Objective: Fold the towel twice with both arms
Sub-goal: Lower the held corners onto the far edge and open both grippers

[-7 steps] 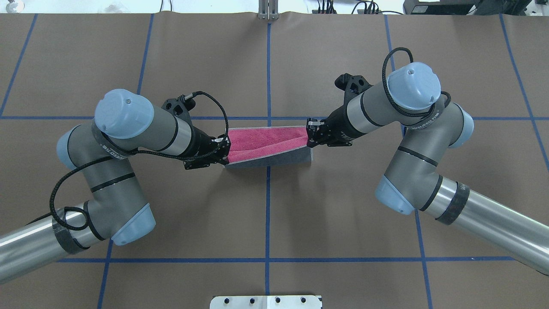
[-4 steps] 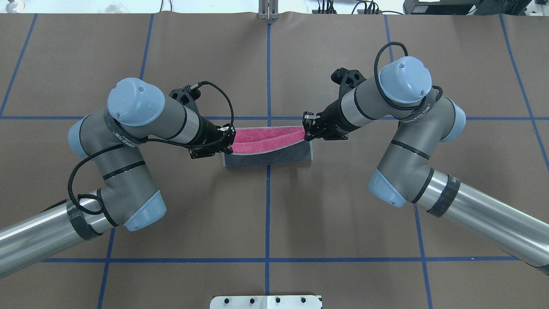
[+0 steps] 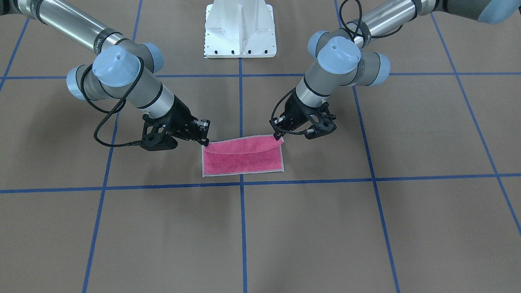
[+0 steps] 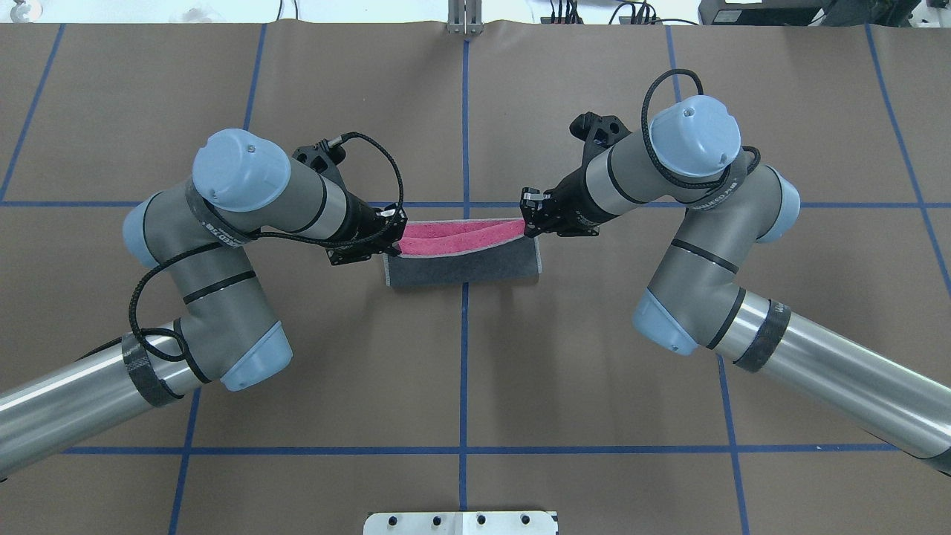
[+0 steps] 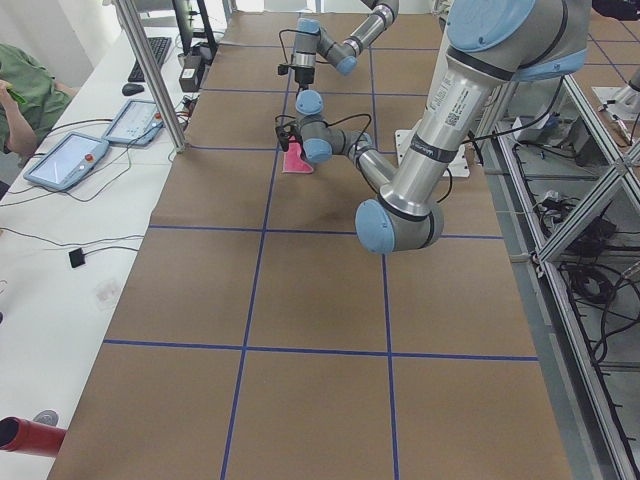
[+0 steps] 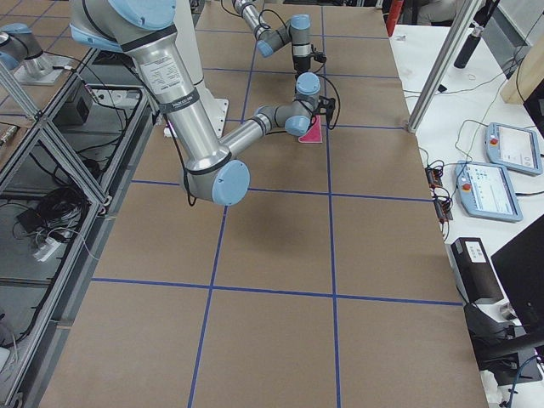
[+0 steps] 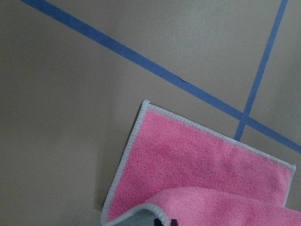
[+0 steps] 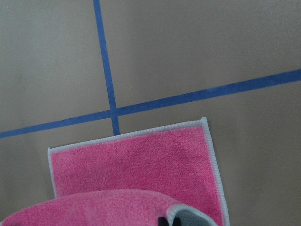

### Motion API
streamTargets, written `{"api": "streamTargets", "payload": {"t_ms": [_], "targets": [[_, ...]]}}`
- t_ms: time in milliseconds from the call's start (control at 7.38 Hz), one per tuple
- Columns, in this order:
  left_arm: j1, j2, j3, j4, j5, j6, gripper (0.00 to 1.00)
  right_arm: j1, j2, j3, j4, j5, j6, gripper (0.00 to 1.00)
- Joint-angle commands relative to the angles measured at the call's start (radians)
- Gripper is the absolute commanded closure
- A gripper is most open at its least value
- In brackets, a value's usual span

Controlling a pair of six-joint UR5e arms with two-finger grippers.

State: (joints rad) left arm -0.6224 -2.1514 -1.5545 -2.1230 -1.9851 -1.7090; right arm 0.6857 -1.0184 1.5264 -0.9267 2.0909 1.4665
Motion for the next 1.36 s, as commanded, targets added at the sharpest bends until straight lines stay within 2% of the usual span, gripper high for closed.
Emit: {"api": "streamTargets", "payload": {"t_ms": [0, 271, 1220], "targets": [[0.0, -0.01, 0.019, -0.002, 0.015, -0.001, 1.0, -0.002, 0.011, -0.014, 0.0, -0.023, 0.0, 1.0], [0.0, -0.022, 0.04, -0.002, 0.015, -0.001, 1.0, -0.002, 0.038, -0.057, 0.0, -0.026, 0.0, 1.0], [0.0, -0.05, 0.111, -0.011, 0.035, 0.0, 1.0, -0.003, 0.043, -0.088, 0.002, -0.045, -0.003, 1.0]]}}
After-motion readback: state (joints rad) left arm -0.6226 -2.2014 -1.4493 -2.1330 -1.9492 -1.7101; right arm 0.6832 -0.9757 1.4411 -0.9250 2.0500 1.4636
